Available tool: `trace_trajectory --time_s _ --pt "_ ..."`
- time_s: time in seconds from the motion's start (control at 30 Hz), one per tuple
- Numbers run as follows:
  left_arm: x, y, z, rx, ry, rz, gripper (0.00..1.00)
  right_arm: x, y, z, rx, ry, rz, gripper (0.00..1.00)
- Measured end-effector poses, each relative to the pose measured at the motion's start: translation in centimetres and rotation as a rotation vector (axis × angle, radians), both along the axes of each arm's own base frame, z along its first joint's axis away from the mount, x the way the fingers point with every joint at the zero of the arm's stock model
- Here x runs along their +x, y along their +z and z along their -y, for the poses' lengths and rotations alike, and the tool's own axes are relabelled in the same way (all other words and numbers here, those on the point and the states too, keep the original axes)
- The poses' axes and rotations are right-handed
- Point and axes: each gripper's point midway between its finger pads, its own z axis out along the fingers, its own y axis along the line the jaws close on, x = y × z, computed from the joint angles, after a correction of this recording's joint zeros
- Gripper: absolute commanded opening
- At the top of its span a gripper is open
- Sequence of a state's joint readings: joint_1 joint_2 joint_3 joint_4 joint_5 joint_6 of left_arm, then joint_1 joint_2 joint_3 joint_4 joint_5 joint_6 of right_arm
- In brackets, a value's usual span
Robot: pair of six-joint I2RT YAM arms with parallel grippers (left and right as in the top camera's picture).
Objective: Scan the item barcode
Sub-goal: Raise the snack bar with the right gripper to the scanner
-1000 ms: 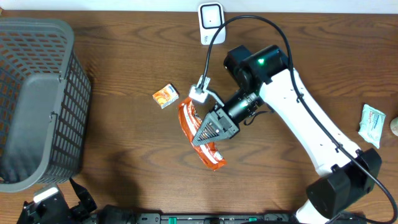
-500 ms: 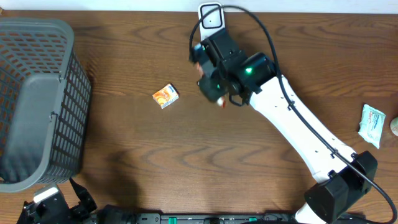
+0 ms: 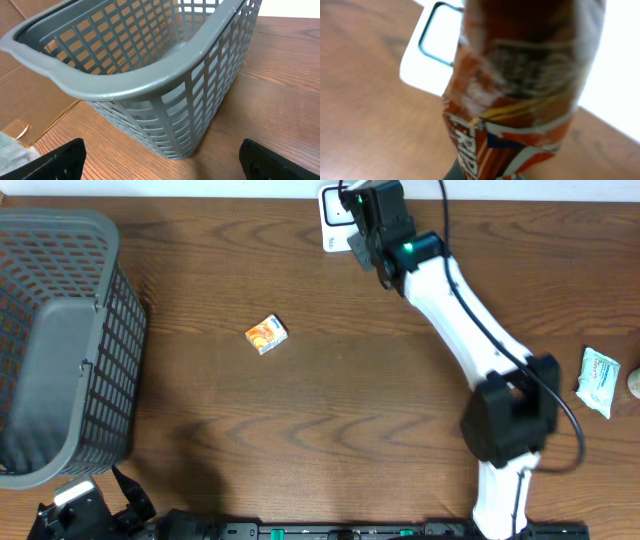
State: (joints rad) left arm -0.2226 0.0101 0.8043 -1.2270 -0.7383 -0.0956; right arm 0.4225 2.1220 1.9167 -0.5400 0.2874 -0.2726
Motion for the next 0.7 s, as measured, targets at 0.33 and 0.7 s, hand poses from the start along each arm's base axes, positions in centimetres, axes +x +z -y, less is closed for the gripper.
trace_trajectory --time_s 0.33,0.7 --pt "0.0 0.0 0.0 0.0 0.0 0.0 0.98 8.8 0.3 -1.2 -0.28 0.004 0.196 0.01" --pt "0.0 0.0 0.0 0.0 0.0 0.0 0.98 11.1 -6.2 -1.3 -0.579 0.032 0.203 0.01"
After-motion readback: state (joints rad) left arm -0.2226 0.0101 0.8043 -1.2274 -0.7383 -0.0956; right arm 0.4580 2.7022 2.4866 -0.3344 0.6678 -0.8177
